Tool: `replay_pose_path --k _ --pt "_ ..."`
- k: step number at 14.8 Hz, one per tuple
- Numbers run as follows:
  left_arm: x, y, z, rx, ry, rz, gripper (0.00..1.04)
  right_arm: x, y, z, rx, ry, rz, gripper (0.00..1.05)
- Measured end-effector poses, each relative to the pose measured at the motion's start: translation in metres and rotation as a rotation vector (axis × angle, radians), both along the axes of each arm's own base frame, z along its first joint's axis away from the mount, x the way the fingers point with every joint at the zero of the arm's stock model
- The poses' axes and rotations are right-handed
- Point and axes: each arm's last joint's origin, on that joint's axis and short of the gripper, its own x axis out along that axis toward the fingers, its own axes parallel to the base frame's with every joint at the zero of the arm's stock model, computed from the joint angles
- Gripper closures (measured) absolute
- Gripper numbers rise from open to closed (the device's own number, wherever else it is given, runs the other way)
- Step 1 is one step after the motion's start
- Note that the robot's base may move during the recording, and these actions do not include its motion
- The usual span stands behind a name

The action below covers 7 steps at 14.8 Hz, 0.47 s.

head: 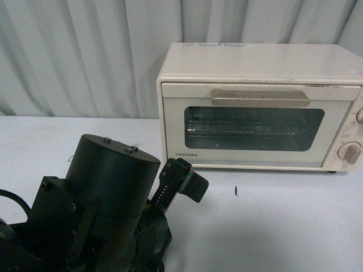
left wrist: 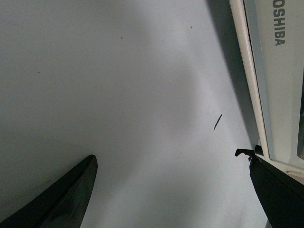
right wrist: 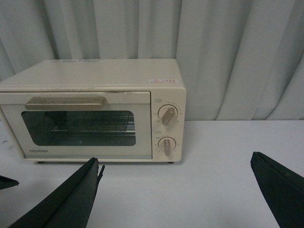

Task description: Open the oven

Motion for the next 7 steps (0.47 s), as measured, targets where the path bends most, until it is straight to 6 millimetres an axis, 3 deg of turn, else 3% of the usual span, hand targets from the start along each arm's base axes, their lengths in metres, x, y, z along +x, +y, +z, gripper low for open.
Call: replay_pose_path --k 5,7 --pt "0.000 0.000 0.000 0.000 0.000 0.000 0.07 0.000 0.000 0.000 0.000 0.000 0.000 0.06" --pt "0.000 0.000 0.000 0.000 0.000 0.001 0.07 0.013 0.002 0.008 -0.125 0.082 -0.160 0.06"
